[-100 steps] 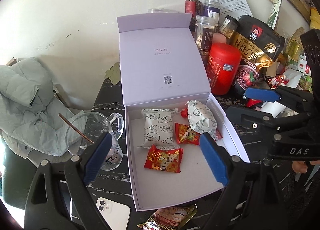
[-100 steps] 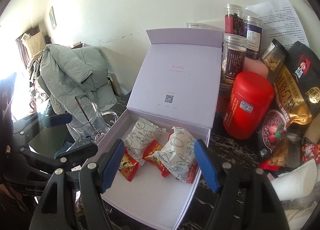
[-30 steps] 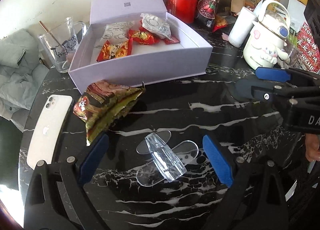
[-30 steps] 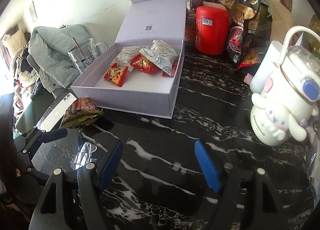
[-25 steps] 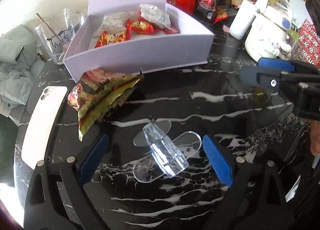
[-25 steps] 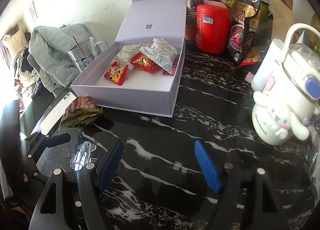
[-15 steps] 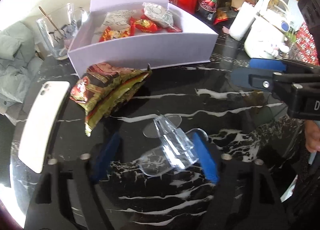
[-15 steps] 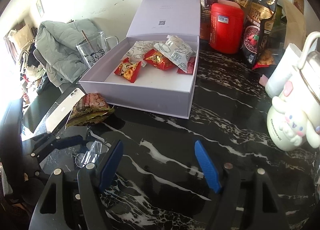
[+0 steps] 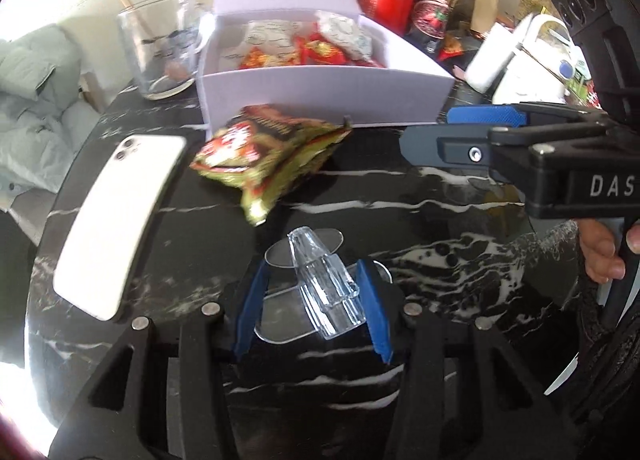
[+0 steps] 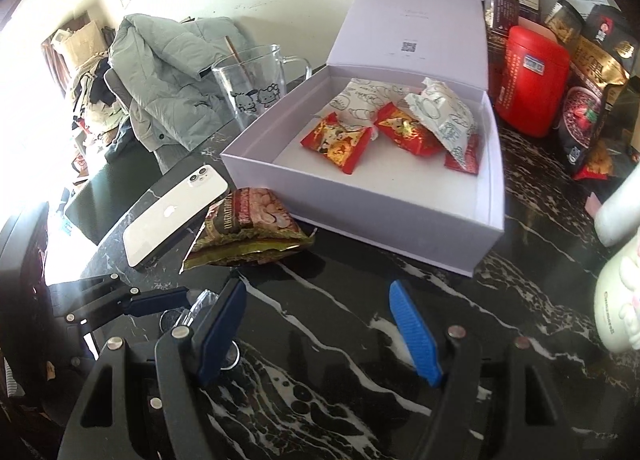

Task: Organize objects
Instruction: 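Close the left gripper on the clear plastic stand while the right grasps the brown cereal bag, then lift the clear plastic stand with the left gripper while the right holds the cereal bag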

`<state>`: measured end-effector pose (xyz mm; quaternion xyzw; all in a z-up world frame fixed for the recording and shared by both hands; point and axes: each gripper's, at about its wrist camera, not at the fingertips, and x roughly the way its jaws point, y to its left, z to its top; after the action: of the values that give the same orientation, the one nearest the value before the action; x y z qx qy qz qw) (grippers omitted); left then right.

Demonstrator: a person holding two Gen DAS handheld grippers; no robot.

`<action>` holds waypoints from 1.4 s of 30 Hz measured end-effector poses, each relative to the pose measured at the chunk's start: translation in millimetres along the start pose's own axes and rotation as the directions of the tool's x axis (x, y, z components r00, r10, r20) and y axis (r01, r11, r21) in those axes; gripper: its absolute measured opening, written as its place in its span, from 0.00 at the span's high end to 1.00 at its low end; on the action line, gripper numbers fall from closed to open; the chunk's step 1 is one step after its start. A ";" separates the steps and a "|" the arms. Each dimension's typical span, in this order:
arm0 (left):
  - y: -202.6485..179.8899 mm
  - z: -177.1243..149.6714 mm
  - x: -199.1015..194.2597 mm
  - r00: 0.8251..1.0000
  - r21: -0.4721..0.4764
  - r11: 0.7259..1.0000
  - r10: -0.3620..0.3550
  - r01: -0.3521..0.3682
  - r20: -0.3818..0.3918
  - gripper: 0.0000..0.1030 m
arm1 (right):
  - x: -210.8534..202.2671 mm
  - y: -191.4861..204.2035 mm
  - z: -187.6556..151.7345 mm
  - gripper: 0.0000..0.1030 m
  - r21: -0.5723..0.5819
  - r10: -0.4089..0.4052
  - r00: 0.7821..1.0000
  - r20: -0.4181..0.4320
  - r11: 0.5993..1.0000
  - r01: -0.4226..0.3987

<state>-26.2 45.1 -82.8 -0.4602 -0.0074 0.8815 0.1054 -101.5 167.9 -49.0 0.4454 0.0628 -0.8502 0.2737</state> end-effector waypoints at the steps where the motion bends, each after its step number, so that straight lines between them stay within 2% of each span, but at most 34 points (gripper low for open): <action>1: 5.1 -3.2 -3.4 1.000 -0.013 1.000 0.009 -0.009 0.002 0.56 | 3.0 4.7 1.5 0.27 -0.014 0.015 1.000 -0.001 1.000 -0.015; 6: 24.9 -14.7 -12.7 0.999 -0.061 0.997 0.042 -0.041 0.011 0.56 | 17.1 29.0 13.5 0.27 -0.078 0.070 0.998 -0.002 0.994 -0.070; 12: 47.8 -17.4 -16.9 0.997 -0.118 0.991 0.069 -0.067 0.018 0.56 | 30.5 37.5 29.5 0.27 -0.071 0.030 0.998 0.062 0.997 -0.025; 23: 66.7 -9.6 -14.9 0.996 -0.145 0.985 0.092 -0.091 0.000 0.57 | 78.7 40.6 48.6 0.25 -0.112 0.069 0.993 -0.096 0.991 -0.079; 27: 67.8 -8.0 -14.4 0.995 -0.137 0.986 0.095 -0.094 -0.002 0.56 | 82.9 41.7 45.2 0.22 -0.128 0.073 0.992 -0.107 0.988 -0.086; 30: 68.1 -7.3 -13.8 0.995 -0.135 0.986 0.095 -0.094 -0.001 0.56 | 91.2 35.2 42.7 0.18 -0.089 0.091 0.986 -0.138 0.991 -0.104; 32: 67.5 -6.6 -13.4 0.995 -0.135 0.986 0.096 -0.095 -0.002 0.56 | 89.8 34.0 41.1 0.18 -0.091 0.105 0.987 -0.118 0.989 -0.116; 38: 66.0 -5.8 -12.0 0.995 -0.131 0.986 0.101 -0.100 0.002 0.55 | 80.6 28.7 29.8 0.21 -0.102 0.087 0.992 -0.093 0.990 -0.096; 42: 62.9 -5.8 -11.2 0.994 -0.122 0.986 0.113 -0.112 0.005 0.49 | 69.2 20.8 16.7 0.22 -0.102 0.070 0.994 -0.089 0.992 -0.079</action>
<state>-26.5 -19.0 -84.1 -0.4600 -0.0355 0.8868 0.0273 -134.0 116.2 -91.0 0.4683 0.1025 -0.8151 0.3252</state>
